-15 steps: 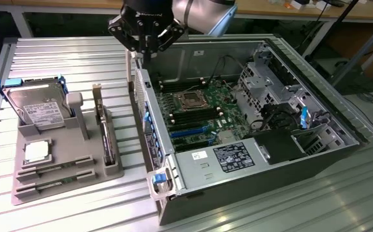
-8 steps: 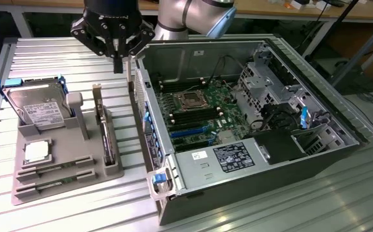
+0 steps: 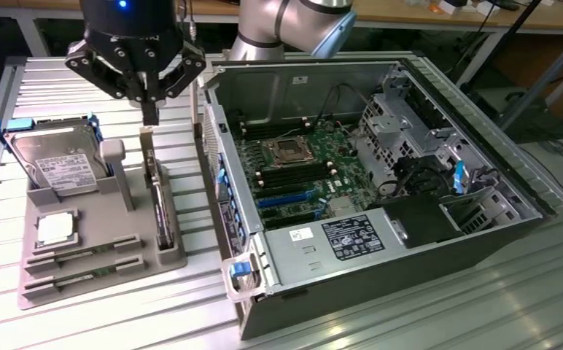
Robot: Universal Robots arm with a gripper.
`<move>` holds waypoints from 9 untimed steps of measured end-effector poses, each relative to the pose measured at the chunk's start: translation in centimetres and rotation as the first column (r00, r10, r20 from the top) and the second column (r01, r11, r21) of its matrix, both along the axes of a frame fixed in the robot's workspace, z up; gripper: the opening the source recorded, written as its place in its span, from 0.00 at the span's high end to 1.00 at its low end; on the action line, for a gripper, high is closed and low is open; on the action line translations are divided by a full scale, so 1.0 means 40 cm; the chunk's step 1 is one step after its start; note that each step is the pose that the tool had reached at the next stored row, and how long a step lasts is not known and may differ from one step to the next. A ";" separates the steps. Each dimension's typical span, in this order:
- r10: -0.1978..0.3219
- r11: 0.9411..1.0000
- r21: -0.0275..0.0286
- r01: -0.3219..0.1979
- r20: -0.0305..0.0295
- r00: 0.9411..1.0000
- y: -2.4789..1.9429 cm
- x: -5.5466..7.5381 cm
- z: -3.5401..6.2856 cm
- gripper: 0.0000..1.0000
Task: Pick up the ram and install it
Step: 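Reach for the ram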
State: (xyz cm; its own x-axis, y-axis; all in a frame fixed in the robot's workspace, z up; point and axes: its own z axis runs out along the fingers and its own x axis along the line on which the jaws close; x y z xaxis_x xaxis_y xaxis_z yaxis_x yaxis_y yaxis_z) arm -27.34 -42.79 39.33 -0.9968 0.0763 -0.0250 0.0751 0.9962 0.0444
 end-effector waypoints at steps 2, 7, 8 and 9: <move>0.000 1.000 0.000 0.000 0.000 1.000 -0.015 -0.027 0.000 0.89; 0.000 1.000 0.000 0.000 0.000 1.000 -0.053 -0.124 -0.002 0.89; 0.000 1.000 0.000 0.000 0.000 1.000 -0.055 -0.134 -0.003 0.89; 0.000 1.000 0.000 0.000 0.000 1.000 -0.061 -0.155 -0.004 0.89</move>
State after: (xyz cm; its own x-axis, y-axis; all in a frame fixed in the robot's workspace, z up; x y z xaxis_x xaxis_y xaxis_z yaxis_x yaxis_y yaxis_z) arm -33.56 -45.24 39.19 -0.9968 0.0763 -0.0251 0.0751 0.9962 0.0445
